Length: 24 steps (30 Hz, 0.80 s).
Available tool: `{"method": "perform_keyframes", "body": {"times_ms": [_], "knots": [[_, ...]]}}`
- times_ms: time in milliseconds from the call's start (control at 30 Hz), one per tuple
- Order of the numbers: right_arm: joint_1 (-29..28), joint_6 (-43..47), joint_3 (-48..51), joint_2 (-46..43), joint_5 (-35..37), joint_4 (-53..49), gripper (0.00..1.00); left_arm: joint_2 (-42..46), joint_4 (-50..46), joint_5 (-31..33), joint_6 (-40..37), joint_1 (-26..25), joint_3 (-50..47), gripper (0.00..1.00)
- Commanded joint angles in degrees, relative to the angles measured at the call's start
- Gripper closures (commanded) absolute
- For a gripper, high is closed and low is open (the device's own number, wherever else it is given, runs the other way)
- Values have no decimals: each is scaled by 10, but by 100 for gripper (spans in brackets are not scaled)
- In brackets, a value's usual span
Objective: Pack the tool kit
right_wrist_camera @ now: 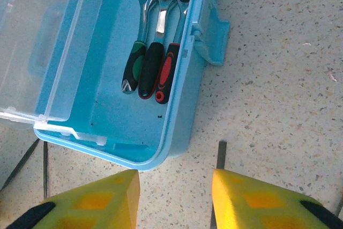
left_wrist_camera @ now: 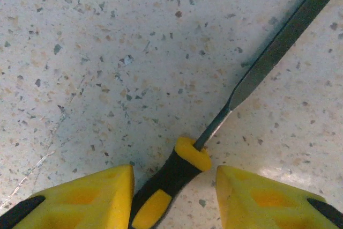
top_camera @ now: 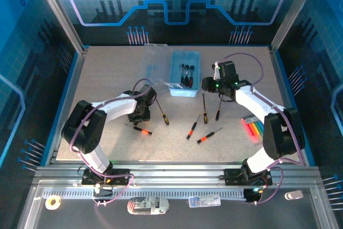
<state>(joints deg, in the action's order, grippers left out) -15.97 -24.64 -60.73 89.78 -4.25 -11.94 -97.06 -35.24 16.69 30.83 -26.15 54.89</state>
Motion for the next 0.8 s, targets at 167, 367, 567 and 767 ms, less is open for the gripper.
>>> {"method": "perform_keyframes", "body": {"times_ms": [167, 367, 567, 767], "knots": [[-3, -6, 5, -15, -12, 4, 59, -8, 11, -4, -12, 7, 7, 67], [-3, -5, 2, -17, -12, 3, 59, 12, 5, -2, -7, 7, -3, 75], [-2, -5, 2, -20, -15, 4, 58, 29, 10, -4, 2, 10, -9, 77], [-3, -5, 4, -27, -14, 4, 58, 15, 7, -8, -2, 13, 6, 70]]}}
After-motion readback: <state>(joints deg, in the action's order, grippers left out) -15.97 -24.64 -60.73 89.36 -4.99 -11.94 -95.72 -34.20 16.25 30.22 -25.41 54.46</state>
